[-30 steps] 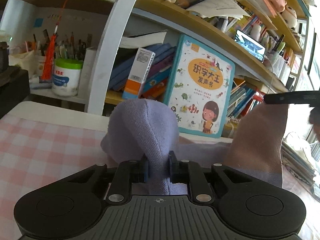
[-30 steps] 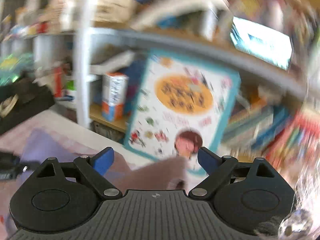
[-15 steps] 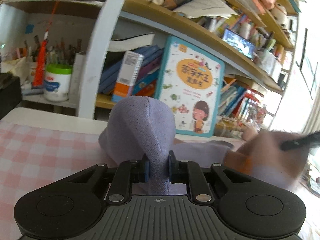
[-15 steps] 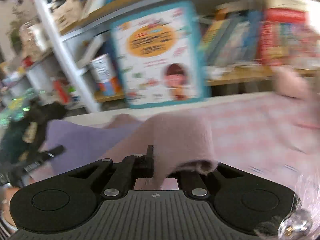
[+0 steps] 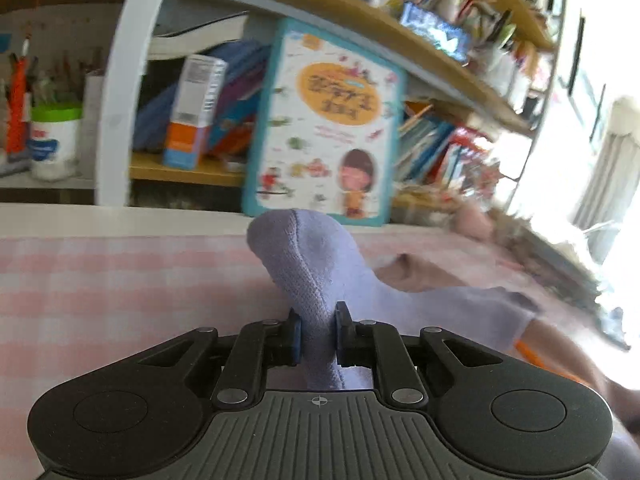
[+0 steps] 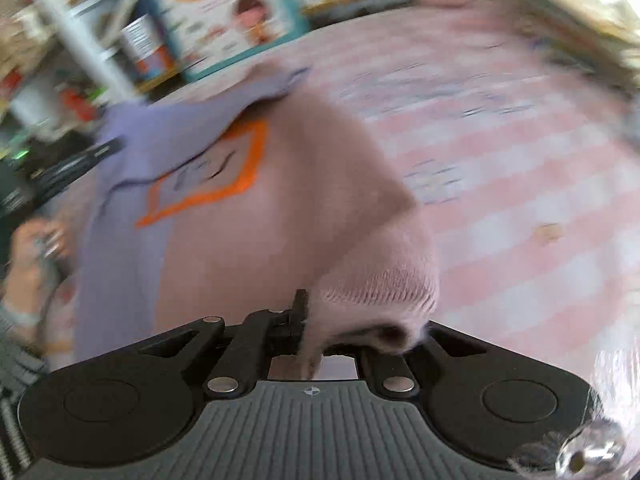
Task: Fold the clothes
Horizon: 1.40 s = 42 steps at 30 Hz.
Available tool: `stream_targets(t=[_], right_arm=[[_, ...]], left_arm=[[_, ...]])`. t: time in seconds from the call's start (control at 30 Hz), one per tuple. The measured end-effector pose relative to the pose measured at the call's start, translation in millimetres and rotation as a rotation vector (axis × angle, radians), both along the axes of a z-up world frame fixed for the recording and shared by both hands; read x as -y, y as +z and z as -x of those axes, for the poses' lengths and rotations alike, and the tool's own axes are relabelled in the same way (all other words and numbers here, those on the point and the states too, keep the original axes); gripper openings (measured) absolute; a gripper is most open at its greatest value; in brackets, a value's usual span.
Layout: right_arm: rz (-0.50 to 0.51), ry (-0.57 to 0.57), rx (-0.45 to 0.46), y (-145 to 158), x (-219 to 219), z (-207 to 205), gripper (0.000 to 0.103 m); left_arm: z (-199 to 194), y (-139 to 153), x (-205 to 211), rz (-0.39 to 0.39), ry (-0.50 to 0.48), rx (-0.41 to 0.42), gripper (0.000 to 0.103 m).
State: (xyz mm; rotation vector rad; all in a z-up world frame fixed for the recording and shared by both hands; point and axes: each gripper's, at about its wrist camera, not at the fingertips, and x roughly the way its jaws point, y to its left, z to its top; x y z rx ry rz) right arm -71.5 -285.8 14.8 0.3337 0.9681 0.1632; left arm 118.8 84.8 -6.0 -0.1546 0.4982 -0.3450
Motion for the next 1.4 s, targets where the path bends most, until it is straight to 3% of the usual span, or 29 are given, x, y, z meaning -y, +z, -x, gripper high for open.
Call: stream_targets(t=[0.13, 0.2, 0.27, 0.4, 0.53, 0.67, 0.83, 0.9, 0.97, 1.1, 1.2, 1.4], right_arm=[[0.045, 0.090, 0.009, 4, -14, -16, 0.011], [0.078, 0.087, 0.024, 13, -10, -19, 0.023], [0.126, 0.070, 0.051, 23, -4, -21, 0.050], [0.351, 0.029, 0.161, 52, 6, -19, 0.051], [0.464, 0.098, 0.293, 69, -1, -33, 0.051], [0.428, 0.237, 0.390, 59, -18, -71, 0.051], [0.412, 0.330, 0.330, 20, -33, -117, 0.049], [0.428, 0.338, 0.310, 7, -31, -126, 0.049], [0.433, 0.332, 0.296, -4, -25, -128, 0.049], [0.356, 0.313, 0.298, -18, -13, -125, 0.045], [0.332, 0.331, 0.297, -25, -11, -114, 0.034], [0.314, 0.330, 0.351, -31, -9, -96, 0.033]], left_arm=[[5, -1, 7, -0.158, 0.046, 0.027, 0.025], [12, 6, 2, -0.176, 0.078, 0.056, 0.029], [19, 14, -4, -0.194, 0.123, 0.092, 0.034], [36, 35, -11, -0.201, 0.223, 0.189, 0.037], [43, 47, 13, -0.151, 0.098, 0.218, 0.038], [44, 40, 61, -0.201, -0.056, 0.189, 0.038], [41, 28, 112, -0.284, -0.184, 0.147, 0.038], [41, 24, 127, -0.331, -0.216, 0.147, 0.044], [39, 19, 145, -0.392, -0.246, 0.156, 0.051], [34, 11, 179, -0.496, -0.300, 0.176, 0.051], [26, 8, 201, -0.536, -0.333, 0.184, 0.051], [7, -7, 238, -0.631, -0.360, 0.175, 0.051]])
